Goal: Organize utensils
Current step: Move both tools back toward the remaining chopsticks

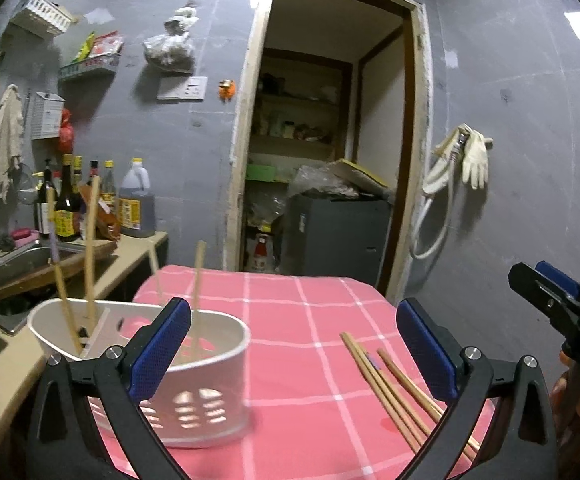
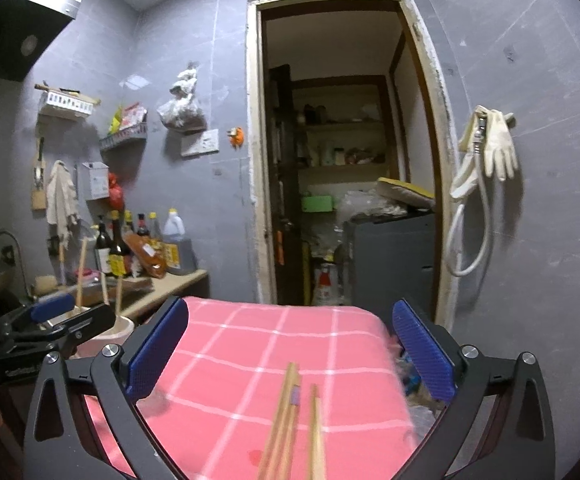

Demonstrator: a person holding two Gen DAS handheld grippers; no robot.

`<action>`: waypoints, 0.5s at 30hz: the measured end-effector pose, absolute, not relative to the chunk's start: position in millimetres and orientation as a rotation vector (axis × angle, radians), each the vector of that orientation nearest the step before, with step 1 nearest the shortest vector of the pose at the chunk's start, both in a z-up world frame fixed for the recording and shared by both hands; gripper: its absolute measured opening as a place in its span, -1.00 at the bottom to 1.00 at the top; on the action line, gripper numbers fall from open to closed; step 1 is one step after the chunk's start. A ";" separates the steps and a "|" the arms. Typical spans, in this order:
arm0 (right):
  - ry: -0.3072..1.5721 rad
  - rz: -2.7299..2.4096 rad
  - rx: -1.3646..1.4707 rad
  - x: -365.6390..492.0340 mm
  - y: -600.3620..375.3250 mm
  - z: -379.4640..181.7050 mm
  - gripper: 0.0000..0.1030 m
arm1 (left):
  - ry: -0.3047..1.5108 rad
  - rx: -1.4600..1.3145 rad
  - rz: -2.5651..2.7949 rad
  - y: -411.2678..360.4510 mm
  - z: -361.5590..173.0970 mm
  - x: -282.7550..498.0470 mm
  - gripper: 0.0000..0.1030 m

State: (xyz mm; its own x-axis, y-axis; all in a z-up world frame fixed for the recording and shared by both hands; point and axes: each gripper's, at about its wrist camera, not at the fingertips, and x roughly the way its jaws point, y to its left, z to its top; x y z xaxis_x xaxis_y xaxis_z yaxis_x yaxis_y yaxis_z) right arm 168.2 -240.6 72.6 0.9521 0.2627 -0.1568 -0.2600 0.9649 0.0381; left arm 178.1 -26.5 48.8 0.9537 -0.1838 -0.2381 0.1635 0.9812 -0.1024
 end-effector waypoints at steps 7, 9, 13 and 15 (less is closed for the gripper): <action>0.266 0.235 -0.015 183.7 -263.8 52.3 1.00 | 0.329 -0.043 -0.204 -54.5 26.5 193.6 0.96; 0.304 0.234 -0.023 190.7 -268.1 44.0 1.00 | 0.355 -0.039 -0.207 -59.1 19.1 199.1 0.96; 0.387 0.239 -0.022 205.5 -274.3 28.4 1.00 | 0.403 -0.019 -0.206 -69.1 3.8 209.7 0.96; 0.447 0.241 -0.007 215.0 -278.0 19.3 1.00 | 0.443 -0.014 -0.211 -73.1 -3.8 215.3 0.96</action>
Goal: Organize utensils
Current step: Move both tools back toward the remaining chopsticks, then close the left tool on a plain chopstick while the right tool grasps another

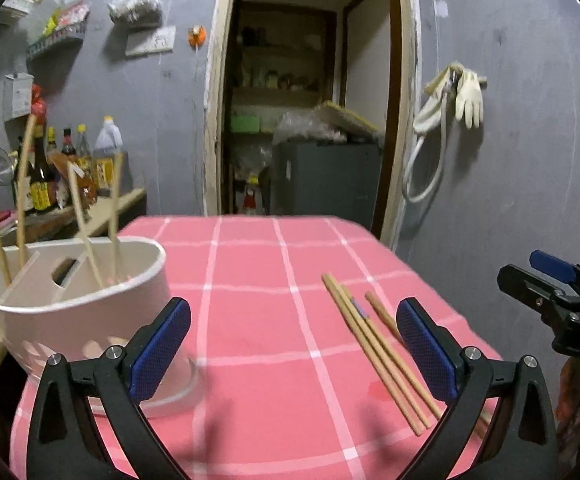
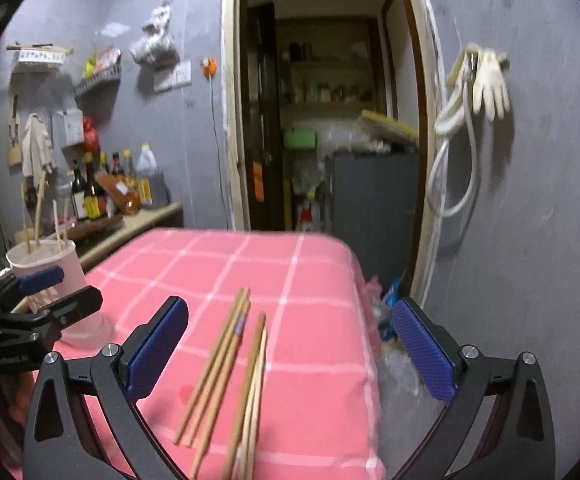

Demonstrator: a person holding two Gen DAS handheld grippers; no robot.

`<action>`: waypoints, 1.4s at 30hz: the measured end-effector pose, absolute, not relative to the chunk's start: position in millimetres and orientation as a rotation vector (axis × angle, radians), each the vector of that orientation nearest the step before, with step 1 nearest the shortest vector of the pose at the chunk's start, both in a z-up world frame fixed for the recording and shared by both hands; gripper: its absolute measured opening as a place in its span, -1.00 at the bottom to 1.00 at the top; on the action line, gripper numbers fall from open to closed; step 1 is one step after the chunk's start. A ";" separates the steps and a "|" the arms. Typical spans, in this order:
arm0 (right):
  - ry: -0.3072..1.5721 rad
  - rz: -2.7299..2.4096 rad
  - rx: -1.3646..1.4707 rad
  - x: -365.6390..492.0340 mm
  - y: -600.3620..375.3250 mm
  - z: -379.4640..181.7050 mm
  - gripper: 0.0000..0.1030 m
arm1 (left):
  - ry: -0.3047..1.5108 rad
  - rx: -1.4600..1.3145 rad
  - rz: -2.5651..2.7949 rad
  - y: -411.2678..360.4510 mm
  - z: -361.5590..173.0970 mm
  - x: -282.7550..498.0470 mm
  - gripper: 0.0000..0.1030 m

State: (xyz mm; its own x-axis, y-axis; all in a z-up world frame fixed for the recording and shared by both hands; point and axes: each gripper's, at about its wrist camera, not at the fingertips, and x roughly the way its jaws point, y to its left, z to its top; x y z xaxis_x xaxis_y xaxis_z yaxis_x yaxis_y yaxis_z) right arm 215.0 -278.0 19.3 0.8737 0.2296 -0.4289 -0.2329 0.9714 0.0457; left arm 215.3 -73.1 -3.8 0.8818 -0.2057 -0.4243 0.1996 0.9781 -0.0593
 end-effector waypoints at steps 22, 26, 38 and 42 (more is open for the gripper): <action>0.816 0.334 -0.024 260.0 -277.3 -38.1 0.03 | 0.778 -0.029 -0.353 -99.9 -51.7 279.1 0.43; 0.858 0.340 -0.040 265.7 -273.3 -44.1 -0.04 | 0.846 -0.026 -0.368 -105.7 -60.9 290.3 0.21; 0.891 0.324 -0.053 278.5 -269.4 -47.2 -0.06 | 0.888 0.014 -0.321 -121.6 -68.6 305.3 -0.15; 0.910 0.315 -0.073 283.3 -266.7 -50.3 -0.18 | 0.895 0.024 -0.323 -124.3 -69.8 310.5 -0.27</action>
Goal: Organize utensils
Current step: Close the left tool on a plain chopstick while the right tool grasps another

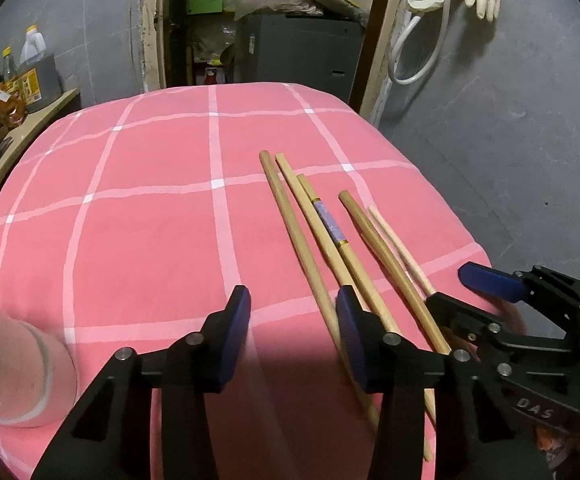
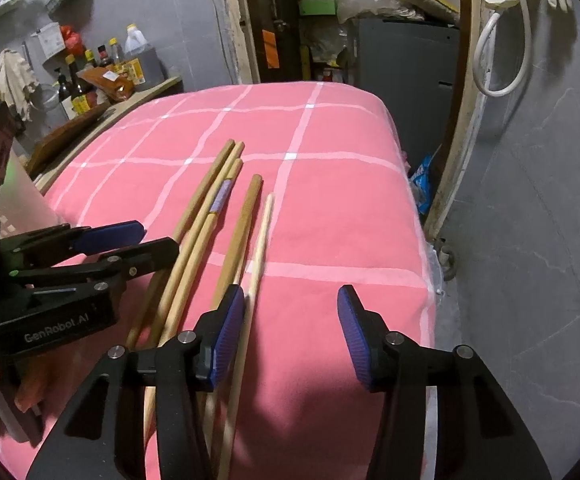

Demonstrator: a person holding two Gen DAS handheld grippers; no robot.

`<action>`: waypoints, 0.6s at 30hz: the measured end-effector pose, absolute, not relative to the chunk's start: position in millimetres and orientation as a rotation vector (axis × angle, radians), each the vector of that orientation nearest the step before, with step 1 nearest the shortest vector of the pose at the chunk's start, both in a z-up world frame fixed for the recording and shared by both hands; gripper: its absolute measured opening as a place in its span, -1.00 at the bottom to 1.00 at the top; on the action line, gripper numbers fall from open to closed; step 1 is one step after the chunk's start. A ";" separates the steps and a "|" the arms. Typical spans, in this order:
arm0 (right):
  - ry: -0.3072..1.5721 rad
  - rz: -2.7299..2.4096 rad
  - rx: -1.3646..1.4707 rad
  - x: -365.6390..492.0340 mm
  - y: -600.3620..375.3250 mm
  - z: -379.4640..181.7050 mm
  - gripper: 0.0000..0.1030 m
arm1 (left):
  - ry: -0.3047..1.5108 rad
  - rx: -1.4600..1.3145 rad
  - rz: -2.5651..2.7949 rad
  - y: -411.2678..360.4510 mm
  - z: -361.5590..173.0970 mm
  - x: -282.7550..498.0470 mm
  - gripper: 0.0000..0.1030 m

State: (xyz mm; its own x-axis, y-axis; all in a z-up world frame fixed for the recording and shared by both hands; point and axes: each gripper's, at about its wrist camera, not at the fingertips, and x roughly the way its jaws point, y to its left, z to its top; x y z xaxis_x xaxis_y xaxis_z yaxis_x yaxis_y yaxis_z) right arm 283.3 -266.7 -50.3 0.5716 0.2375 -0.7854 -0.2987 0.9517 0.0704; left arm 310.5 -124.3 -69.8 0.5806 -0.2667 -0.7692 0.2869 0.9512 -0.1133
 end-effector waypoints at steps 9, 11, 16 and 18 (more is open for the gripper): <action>0.930 0.321 -0.064 302.6 -261.1 -50.3 -0.30 | 0.938 -0.011 -0.338 -127.6 -68.6 333.8 -0.41; 0.936 0.316 -0.062 305.1 -259.0 -51.5 -0.30 | 0.941 -0.014 -0.338 -127.6 -69.2 336.6 -0.43; 0.939 0.301 -0.055 311.1 -255.0 -52.0 -0.46 | 0.946 -0.027 -0.331 -126.4 -68.6 340.8 -0.62; 0.941 0.306 -0.036 312.9 -255.6 -52.0 -0.68 | 0.951 -0.034 -0.338 -127.3 -68.4 340.7 -0.71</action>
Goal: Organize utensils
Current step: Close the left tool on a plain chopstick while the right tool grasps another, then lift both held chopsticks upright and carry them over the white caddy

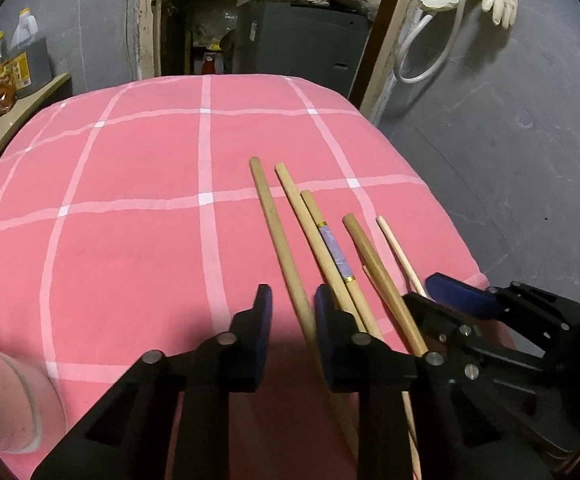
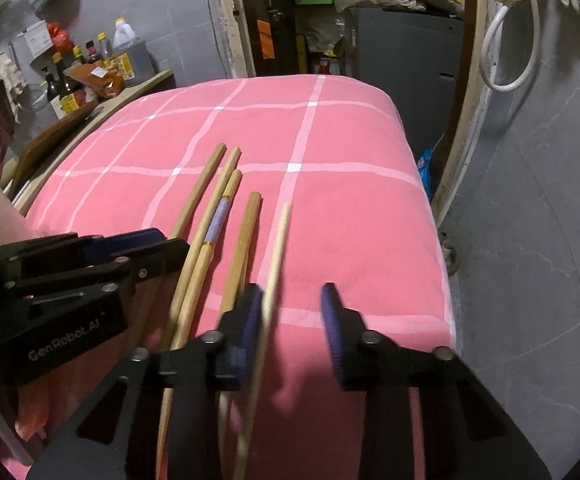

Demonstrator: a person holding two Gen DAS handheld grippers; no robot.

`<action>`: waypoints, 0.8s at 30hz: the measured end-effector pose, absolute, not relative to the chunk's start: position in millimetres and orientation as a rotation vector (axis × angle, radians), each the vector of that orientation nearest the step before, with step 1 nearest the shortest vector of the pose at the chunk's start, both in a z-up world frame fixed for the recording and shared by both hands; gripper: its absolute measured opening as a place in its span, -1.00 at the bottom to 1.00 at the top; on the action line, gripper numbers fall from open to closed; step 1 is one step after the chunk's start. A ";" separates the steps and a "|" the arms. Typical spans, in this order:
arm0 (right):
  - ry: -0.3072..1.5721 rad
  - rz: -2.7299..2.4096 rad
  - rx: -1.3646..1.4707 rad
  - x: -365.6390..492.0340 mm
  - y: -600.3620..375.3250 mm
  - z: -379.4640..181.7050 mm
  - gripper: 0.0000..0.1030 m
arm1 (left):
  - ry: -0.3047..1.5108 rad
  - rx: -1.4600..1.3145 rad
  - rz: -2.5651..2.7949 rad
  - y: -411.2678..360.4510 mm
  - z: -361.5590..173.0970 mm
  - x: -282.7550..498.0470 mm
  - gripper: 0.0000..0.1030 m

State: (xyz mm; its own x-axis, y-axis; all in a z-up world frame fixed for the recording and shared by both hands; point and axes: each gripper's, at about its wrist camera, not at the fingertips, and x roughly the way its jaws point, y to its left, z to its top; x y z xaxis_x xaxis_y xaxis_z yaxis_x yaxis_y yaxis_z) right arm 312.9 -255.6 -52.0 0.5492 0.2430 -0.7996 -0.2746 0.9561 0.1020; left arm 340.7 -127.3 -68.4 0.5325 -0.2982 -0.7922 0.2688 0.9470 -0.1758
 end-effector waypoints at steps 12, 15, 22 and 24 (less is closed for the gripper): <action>0.903 0.324 0.038 305.0 -260.8 -46.3 -0.93 | 0.960 -0.076 -0.360 -124.3 -64.0 332.8 -0.91; 0.849 0.328 0.048 293.7 -262.2 -38.7 -0.94 | 0.933 -0.054 -0.377 -125.3 -60.3 321.3 -0.91; 0.875 0.319 0.050 294.5 -260.3 -42.7 -0.93 | 0.925 -0.036 -0.360 -122.3 -58.8 307.9 -0.91; 0.897 0.329 0.043 297.0 -257.0 -45.2 -0.91 | 0.931 -0.042 -0.341 -118.9 -59.4 307.1 -0.91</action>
